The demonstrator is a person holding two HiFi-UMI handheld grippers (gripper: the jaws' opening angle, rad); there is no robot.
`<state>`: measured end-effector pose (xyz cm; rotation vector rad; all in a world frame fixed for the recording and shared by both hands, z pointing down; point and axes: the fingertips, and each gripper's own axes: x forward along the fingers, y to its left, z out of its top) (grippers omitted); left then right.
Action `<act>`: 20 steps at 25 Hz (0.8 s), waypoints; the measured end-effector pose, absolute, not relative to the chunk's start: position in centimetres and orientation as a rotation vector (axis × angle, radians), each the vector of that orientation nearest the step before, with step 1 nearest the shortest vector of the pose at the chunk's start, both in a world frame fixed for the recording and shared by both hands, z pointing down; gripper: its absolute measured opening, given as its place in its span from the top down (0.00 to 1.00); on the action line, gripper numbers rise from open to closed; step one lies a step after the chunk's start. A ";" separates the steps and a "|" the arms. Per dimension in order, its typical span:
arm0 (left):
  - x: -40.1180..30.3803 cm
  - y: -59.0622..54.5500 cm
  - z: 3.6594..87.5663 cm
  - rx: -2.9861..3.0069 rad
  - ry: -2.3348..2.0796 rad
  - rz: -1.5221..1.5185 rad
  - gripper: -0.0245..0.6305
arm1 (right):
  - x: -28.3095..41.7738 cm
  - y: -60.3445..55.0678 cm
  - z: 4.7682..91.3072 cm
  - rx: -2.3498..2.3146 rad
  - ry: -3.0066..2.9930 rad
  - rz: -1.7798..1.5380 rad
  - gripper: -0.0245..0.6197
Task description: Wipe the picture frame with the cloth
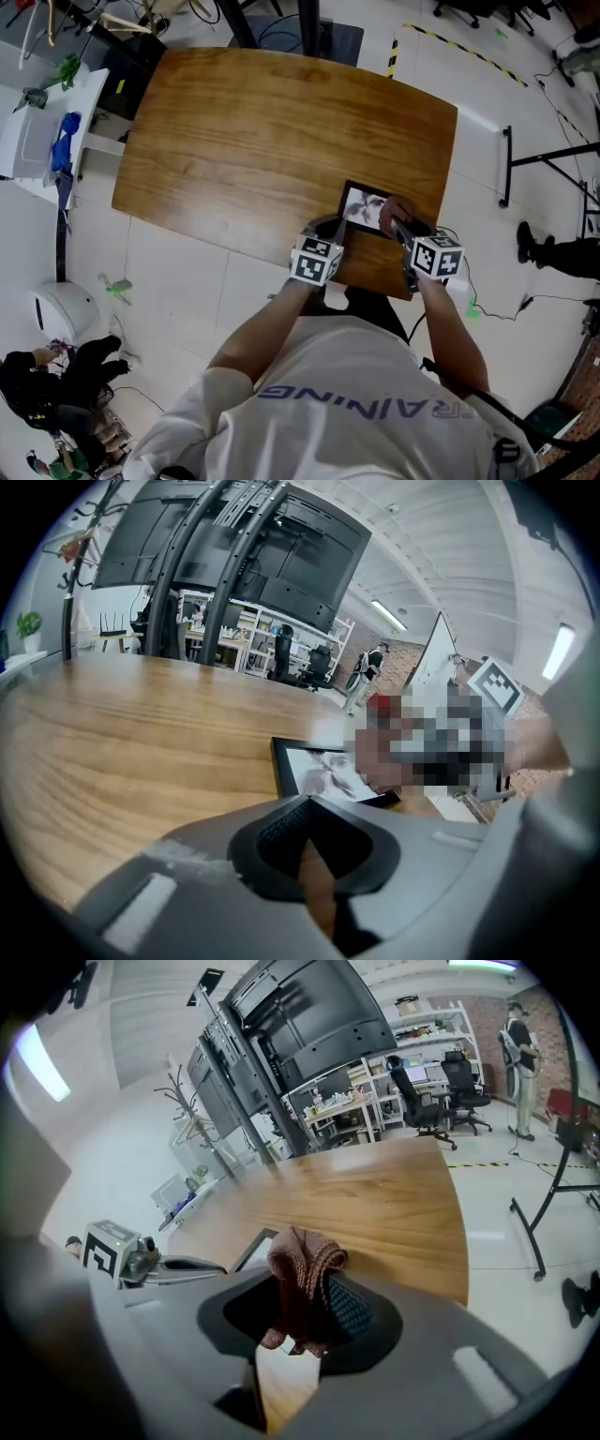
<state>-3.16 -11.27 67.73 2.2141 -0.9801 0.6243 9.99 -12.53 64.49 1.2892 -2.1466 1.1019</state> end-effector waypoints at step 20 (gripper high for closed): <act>-3.3 -11.0 67.9 2.237 -0.914 0.647 0.96 | 5.3 -13.8 62.6 1.193 -2.277 1.118 0.76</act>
